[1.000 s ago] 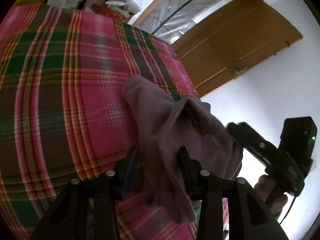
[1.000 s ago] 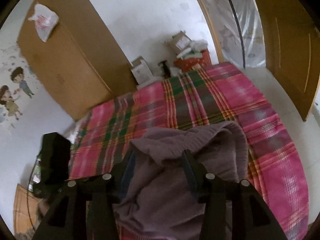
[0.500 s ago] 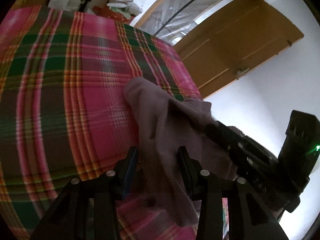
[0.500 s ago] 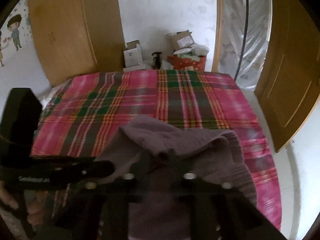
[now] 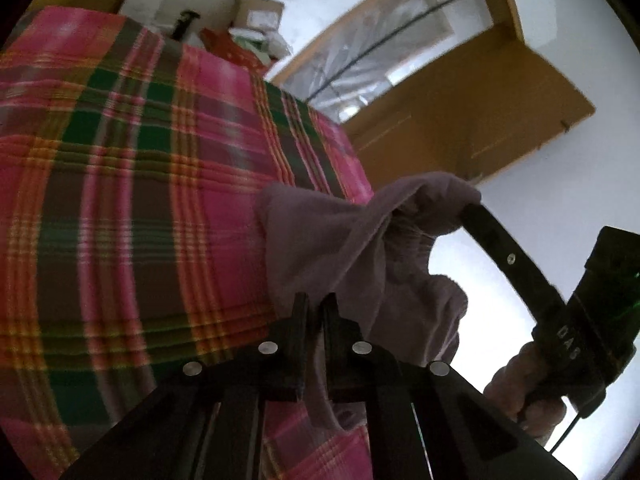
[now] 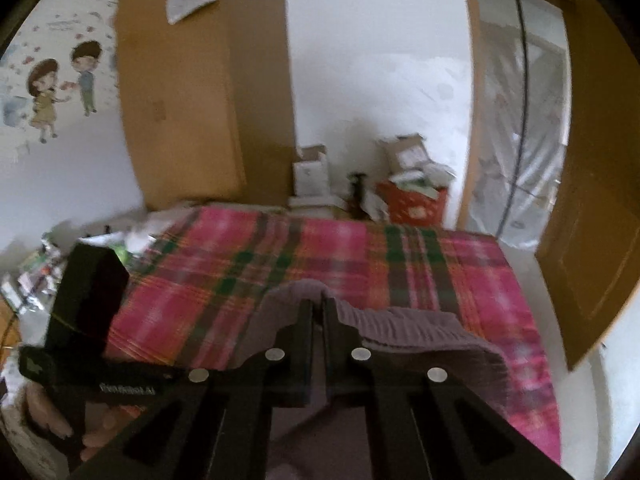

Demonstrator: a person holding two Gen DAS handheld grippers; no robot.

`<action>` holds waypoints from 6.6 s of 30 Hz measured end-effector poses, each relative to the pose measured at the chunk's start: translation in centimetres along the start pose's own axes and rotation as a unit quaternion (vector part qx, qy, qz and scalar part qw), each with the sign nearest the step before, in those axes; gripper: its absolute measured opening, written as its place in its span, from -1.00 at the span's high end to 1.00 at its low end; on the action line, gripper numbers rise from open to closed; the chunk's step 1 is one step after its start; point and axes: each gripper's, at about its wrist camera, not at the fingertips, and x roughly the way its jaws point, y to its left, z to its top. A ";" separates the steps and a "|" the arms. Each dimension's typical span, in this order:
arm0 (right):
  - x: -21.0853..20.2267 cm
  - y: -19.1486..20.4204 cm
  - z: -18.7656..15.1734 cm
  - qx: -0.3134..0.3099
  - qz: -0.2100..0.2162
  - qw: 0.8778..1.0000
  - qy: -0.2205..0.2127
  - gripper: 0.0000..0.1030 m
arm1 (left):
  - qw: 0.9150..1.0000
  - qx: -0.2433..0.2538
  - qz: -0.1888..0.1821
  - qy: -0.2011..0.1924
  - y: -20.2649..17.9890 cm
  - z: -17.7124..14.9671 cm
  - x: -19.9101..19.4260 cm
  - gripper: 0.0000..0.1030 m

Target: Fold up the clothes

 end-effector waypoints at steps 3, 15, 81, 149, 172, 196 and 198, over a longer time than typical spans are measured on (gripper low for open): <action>0.1 2.5 1.3 -0.012 0.040 0.999 -0.019 0.93 | 1.000 -0.006 0.001 -0.022 0.6 -0.6 -2.2 0.87; 5.1 14.0 -0.5 -0.076 0.176 0.981 0.020 1.00 | 0.992 -0.077 0.052 -0.082 6.9 -3.7 -8.6 0.92; 1.2 -5.4 -6.4 0.307 0.263 0.913 0.048 0.77 | 0.953 0.271 0.076 -0.108 -7.9 -8.3 -1.8 0.43; -0.3 0.1 -12.8 -0.158 -0.211 0.963 0.055 -0.01 | 0.953 0.016 0.184 -0.241 4.1 2.4 -10.0 0.79; 1.3 -0.6 0.3 -0.078 -0.159 0.983 -0.048 0.93 | 0.922 -0.003 0.221 -0.317 5.8 2.2 -17.7 0.79; 18.5 -3.7 1.0 0.037 -0.160 0.974 0.156 0.92 | 0.940 -0.090 0.265 -0.196 15.4 4.2 -14.8 0.50; 18.2 -3.9 1.1 0.049 -0.158 0.973 0.160 0.92 | 0.940 -0.085 0.267 -0.193 14.9 3.1 -15.3 0.48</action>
